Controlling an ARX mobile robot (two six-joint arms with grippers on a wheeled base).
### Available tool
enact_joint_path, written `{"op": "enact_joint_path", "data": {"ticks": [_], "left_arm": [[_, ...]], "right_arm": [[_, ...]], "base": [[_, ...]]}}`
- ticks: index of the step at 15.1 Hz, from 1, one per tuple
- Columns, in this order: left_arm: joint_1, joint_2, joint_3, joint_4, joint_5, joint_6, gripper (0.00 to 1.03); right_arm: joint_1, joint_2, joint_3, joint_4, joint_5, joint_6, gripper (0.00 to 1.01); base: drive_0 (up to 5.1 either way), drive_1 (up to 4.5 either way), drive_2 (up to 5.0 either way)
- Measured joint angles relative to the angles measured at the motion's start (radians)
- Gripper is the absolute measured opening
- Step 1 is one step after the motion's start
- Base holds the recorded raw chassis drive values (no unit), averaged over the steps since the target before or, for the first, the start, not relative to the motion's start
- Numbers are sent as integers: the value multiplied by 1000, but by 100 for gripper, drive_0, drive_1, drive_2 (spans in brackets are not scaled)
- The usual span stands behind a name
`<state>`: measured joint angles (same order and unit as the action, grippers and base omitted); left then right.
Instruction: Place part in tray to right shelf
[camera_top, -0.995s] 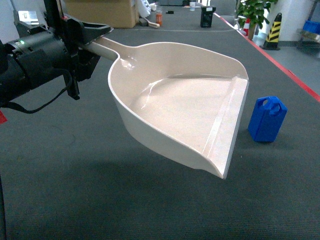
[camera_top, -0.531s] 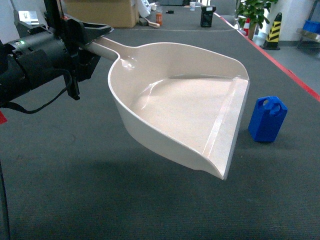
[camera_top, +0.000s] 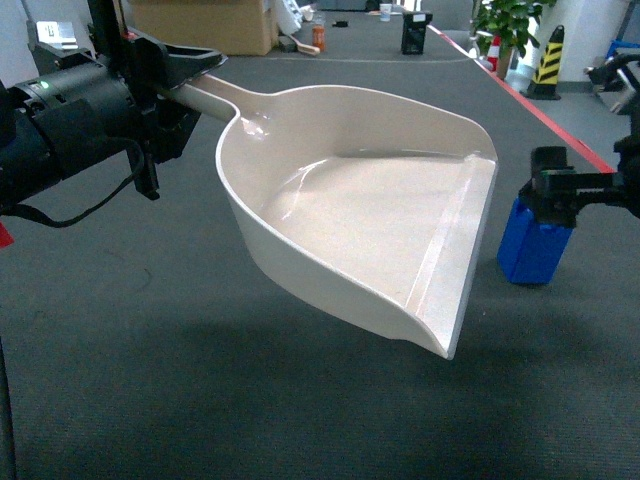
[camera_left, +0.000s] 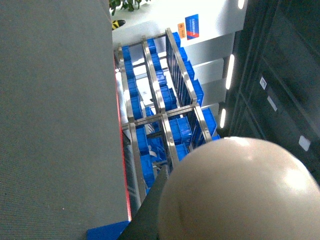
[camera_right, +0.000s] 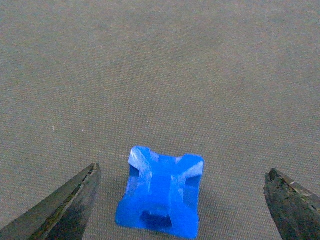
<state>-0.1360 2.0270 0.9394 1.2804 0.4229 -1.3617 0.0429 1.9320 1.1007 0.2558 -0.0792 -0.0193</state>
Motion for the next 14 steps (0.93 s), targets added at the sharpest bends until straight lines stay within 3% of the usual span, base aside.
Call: {"op": "enact_joint_path", "data": {"ticks": [3,4,7,8,9,12,14], "left_arm": [[0,0,0,0,-5,4,14],[1,0,0,0,-6,6,14],[1,0,0,0,-3,3,14],[1,0,0,0,-3,3,14],[1,0,0,0,-3,3,14],[1,0,0,0,-2,3,14],[1,0,0,0,-3,3,14]], "right_arm": [[32,135,177,-91,36,34,98],[38,162,191,-100,51,46,93],[42,183,155,-50,98,79,54],[42,138,100,-39,97,86,48],[42,55,14,-29,101,84,48],[76,-278,-114,-31,34,75,48],[158,-410,-86,31,-51,133,48]], "base": [[0,0,0],[0,0,0],[0,0,0],[0,0,0],[0,0,0],[0,0,0],[0,0,0]]}}
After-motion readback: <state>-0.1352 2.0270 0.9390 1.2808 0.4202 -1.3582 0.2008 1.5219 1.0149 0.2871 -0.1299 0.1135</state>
